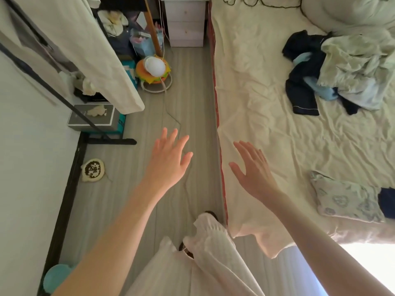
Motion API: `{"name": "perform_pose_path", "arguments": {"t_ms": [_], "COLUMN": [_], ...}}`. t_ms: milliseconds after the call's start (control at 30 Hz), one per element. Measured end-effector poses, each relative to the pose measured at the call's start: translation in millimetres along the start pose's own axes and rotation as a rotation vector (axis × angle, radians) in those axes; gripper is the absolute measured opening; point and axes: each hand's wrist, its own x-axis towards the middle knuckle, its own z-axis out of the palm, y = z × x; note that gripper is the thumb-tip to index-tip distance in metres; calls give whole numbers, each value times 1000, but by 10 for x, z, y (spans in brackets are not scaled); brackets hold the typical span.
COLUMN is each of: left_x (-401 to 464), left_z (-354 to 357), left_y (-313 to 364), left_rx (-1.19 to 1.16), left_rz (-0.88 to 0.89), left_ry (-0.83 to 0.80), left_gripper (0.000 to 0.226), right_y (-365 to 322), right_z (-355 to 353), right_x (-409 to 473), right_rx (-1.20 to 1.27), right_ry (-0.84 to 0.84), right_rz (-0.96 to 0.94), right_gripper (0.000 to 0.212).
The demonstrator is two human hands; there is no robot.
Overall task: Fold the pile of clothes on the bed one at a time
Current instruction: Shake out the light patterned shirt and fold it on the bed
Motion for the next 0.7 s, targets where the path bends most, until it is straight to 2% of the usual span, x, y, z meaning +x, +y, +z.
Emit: {"name": "perform_pose_path", "arguments": {"t_ms": [267,500,700], "left_x": [974,2353,3308], "left_z": [-112,-249,-557], "left_y": [-128,-55,62], "left_rx": [61,-22,-66], "left_rz": [45,-27,14], "left_ry": [-15,-86,-92], "left_gripper": [55,56,55], "right_y": [153,534,726], "right_z": [-106,-333,-664], "right_x": [1082,2556,3476], "right_rx": [-53,-19,7], "right_ry": [51,-20,-18], "right_rz": [6,39,71], "right_gripper": [59,60,58]}}
